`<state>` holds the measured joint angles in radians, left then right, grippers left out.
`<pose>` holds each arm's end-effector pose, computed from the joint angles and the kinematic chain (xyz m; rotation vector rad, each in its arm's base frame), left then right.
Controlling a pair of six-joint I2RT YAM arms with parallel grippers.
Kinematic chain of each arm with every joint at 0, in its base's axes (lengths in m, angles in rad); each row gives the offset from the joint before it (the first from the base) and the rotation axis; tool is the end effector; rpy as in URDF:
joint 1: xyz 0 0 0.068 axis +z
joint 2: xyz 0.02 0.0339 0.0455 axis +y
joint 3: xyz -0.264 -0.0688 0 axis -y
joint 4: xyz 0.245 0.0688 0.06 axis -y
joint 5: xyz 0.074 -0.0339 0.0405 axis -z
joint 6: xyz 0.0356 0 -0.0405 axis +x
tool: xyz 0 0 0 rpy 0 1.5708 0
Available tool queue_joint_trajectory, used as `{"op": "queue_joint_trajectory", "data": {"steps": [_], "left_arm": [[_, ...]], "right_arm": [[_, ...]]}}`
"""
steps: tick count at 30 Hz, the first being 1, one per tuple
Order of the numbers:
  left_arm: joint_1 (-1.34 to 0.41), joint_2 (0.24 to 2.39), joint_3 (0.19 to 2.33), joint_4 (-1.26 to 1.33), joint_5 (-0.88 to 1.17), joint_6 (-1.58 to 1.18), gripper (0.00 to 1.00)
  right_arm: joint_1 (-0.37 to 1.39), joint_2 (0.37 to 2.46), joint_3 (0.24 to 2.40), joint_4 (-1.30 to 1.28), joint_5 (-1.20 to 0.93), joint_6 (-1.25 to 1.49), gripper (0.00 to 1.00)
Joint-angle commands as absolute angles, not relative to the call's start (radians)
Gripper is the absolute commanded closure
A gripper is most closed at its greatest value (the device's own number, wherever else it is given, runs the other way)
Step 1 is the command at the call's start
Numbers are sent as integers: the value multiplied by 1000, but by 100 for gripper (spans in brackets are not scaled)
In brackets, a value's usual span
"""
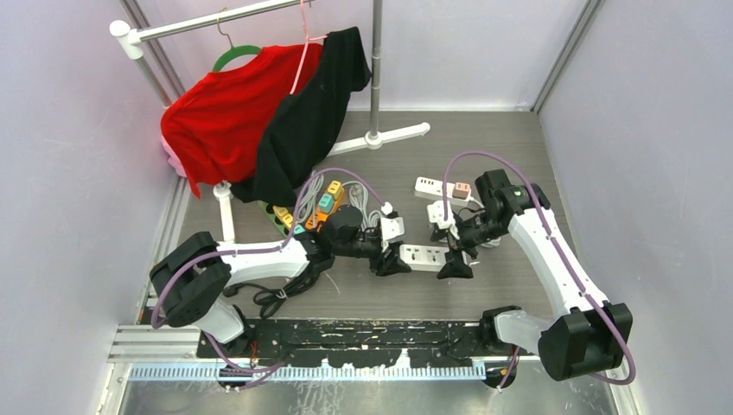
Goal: Pull the plug off the socket
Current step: Place the socket at the center of the board.
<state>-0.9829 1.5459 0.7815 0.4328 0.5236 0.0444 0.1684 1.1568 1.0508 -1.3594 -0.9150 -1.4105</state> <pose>0.1687 -0.2852 0.2170 1.3056 1.5422 -1.1145 0.1667 0.0570 0.2938 -1.7362 1.6349 0.8814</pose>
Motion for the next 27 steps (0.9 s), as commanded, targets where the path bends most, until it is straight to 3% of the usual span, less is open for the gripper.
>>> {"op": "queue_joint_trajectory", "data": {"steps": [1,9,27], "left_arm": [[-996,1480,841,485,528,67,100],[-1009,1474,855,485,528,64,100],[-1010,1460,869,493,541,54,100]], "right_arm": [[220,1157,1028,-1214,-871,-1269,0],[259,1174,1009,-1141,-833,-1225,1],[283,1180,975,-1111,-832,-1204,22]]}}
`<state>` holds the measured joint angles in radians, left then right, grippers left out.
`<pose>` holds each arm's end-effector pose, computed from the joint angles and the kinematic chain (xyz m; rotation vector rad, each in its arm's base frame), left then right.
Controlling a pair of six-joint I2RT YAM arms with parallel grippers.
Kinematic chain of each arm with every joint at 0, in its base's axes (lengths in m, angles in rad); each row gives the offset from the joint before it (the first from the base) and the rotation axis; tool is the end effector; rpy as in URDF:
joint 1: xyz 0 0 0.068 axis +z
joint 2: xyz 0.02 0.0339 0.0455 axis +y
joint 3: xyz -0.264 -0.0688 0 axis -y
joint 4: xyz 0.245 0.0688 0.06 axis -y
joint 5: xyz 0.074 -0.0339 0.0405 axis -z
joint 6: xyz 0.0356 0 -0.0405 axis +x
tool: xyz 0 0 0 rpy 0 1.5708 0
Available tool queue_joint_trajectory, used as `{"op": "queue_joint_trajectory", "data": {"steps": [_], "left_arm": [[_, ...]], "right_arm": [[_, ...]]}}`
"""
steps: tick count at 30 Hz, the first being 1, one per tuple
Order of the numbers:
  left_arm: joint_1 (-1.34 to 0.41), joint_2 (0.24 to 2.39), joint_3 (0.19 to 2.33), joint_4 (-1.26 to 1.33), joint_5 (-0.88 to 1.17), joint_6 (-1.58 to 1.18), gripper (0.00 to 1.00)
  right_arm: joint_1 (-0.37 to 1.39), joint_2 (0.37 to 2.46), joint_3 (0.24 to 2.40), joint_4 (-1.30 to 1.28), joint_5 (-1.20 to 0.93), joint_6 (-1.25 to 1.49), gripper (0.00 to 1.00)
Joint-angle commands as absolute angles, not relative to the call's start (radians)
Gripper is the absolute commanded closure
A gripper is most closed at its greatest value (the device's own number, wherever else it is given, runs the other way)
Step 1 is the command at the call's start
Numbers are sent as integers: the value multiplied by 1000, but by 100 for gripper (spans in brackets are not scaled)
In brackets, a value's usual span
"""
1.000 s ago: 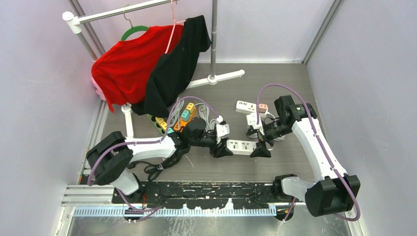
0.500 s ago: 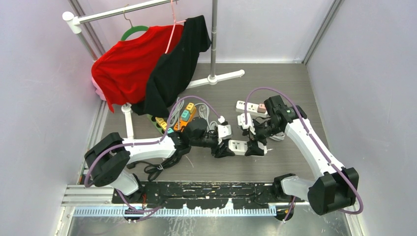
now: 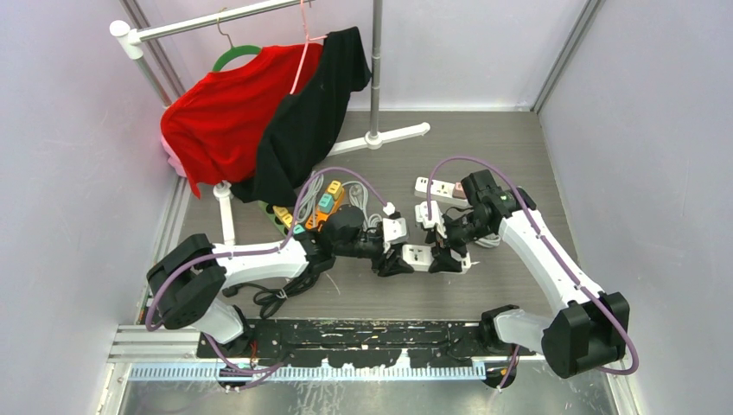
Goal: Pull the plug off the socket
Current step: Place the socket at the center of the board.
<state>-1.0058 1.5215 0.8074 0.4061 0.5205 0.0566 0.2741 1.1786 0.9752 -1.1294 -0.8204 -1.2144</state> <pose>0.1625 -0.2894 0.2303 1.3233 1.4981 -1.1203 0.1800 0.0777 0.2712 -1.7504 1.7130 0.8157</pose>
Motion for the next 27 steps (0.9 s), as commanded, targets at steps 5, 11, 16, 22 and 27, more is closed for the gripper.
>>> {"op": "queue_joint_trajectory", "data": {"steps": [5,11,16,22,27], "left_arm": [[-1009,1462,869,503,544,46,100],[-1010,1459,871,506,538,45,100],[-1009,1438,859,511,483,32,67],[-1011,1369,806,551,354,21,25],[-1009,1299,802,493,268,51,7]], "right_arm": [[289,1183,980,-1117,-843,-1210,28],[292,1182,998,-1137,-858,-1216,70],[290,1174,1048,-1124,-853,-1146,97],[242,1171,1102,-1104,-886,-1070,99],[177,1175,1149,-1075,-910,-1015,99]]}}
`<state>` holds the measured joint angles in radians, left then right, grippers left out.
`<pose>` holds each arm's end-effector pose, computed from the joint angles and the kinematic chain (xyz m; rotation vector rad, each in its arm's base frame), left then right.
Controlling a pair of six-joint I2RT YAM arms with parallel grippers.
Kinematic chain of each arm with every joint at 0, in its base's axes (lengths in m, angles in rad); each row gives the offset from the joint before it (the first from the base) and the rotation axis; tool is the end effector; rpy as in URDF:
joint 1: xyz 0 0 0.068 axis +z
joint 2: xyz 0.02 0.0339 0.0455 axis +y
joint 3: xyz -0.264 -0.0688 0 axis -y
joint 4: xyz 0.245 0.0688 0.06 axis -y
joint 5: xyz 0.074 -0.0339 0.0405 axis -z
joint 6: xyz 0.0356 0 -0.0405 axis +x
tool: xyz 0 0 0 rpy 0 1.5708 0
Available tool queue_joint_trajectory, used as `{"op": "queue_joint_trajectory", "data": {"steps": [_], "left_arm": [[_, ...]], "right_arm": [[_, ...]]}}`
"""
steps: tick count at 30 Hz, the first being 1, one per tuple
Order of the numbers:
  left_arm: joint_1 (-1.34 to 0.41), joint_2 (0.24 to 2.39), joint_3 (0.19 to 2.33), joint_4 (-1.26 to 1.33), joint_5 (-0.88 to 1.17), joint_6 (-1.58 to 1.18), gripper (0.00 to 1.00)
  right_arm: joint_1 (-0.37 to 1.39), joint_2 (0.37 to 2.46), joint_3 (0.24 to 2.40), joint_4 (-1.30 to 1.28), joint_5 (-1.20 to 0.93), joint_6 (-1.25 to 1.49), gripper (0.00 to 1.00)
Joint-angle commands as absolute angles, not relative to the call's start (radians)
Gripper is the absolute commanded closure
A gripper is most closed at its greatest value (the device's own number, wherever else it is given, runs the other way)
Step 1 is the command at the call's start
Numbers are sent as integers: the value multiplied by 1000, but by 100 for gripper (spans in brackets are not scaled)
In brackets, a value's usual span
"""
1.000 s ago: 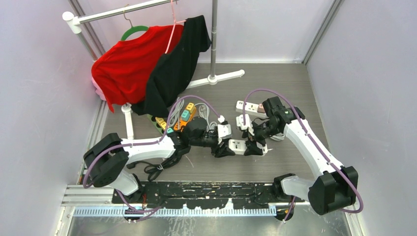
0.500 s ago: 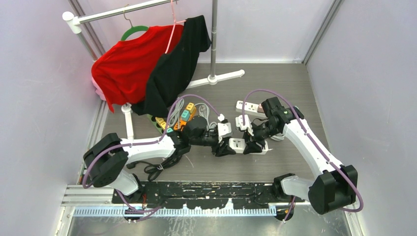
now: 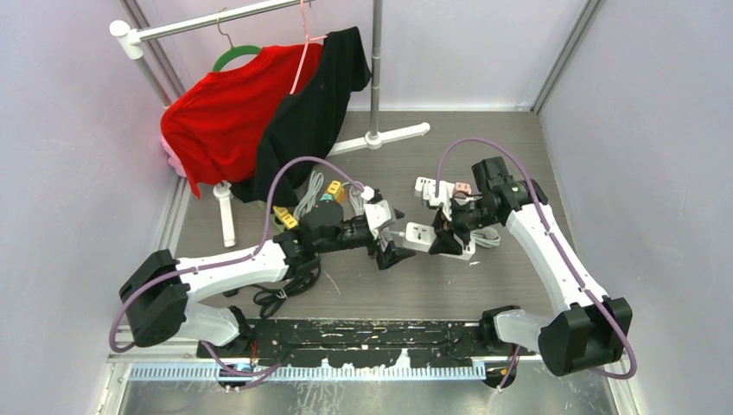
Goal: Pull the plug off the socket
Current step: Place the socket at the center of the board.
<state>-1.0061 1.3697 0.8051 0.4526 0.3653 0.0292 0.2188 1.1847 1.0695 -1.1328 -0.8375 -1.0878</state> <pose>0.1567 -0.2712 0.2798 1.1244 1.3868 -1.0261 0.1913 0.0696 0.2967 -1.5909 1.7934 0.8014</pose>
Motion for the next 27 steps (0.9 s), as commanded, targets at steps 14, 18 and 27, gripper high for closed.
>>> {"op": "queue_joint_trajectory", "data": {"steps": [14,18,27], "left_arm": [[-1009,1167,788,334,125,110,4],[-1007,1172,766,352,110,96,4],[-1003,1181,732,376,98,72,4]], "right_arm": [[59,1274,1402,-827,-801,-693,99],[26,1325,1475,-754,-740,-621,99],[-79,1474,1630,-641,-588,-560,99]]}}
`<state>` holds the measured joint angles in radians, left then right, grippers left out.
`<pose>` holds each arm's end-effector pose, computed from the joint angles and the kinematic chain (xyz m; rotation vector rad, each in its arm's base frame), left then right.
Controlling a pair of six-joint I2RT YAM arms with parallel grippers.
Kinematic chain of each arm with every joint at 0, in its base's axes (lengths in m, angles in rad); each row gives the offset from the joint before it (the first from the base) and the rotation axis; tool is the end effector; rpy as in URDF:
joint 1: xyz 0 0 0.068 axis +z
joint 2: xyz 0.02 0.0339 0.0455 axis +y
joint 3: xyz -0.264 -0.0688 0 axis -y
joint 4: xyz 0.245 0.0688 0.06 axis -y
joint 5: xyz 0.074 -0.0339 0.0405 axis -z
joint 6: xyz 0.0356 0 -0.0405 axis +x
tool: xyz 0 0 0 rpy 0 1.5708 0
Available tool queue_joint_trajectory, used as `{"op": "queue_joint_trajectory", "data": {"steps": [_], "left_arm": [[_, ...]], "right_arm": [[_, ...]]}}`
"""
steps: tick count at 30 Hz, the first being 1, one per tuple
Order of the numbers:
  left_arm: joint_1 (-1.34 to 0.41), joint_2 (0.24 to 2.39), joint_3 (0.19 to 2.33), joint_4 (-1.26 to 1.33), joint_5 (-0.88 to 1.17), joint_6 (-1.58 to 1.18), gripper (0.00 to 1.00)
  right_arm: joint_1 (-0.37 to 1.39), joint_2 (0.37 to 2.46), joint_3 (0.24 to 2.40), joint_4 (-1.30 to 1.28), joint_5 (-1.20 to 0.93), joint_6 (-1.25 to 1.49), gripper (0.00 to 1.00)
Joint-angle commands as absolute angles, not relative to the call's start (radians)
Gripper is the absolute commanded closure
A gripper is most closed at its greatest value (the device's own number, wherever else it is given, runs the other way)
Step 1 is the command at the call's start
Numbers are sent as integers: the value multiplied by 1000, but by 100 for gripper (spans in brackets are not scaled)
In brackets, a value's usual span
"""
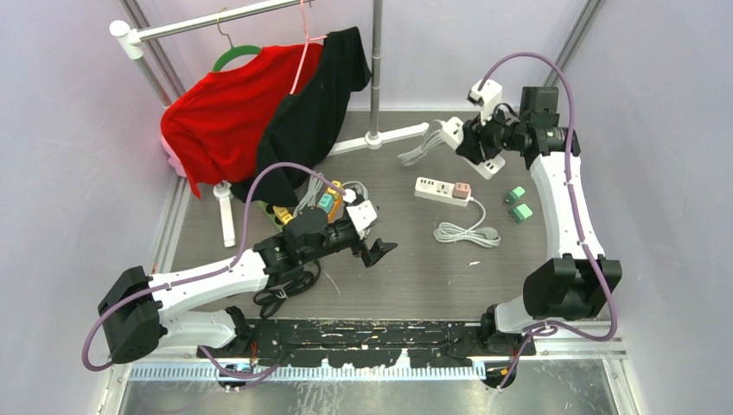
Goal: Pull the plug off the socket
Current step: Place the socket at the center of the board.
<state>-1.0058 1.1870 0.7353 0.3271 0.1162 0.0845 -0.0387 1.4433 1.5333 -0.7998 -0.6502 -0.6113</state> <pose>0.1444 -0.2356 0.2917 0.9872 1.4540 -0.7800 0.3033 0.0098 0.3904 -0.9103 1.9344 0.3650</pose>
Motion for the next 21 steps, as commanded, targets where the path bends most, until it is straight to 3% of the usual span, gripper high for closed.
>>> {"op": "queue_joint_trajectory", "data": {"steps": [1,13,21], "left_arm": [[-1002,1181,730,377,99,71,4],[-996,1188,711,380,88,59,4],[-993,1194,703,385,81,48,4]], "right_arm": [[-91,1493,1644,-623,-572,-548,99],[-207,1815,1909,-533,-382,-452,99],[-216,1960,1839,-470,-179,-402,95]]}}
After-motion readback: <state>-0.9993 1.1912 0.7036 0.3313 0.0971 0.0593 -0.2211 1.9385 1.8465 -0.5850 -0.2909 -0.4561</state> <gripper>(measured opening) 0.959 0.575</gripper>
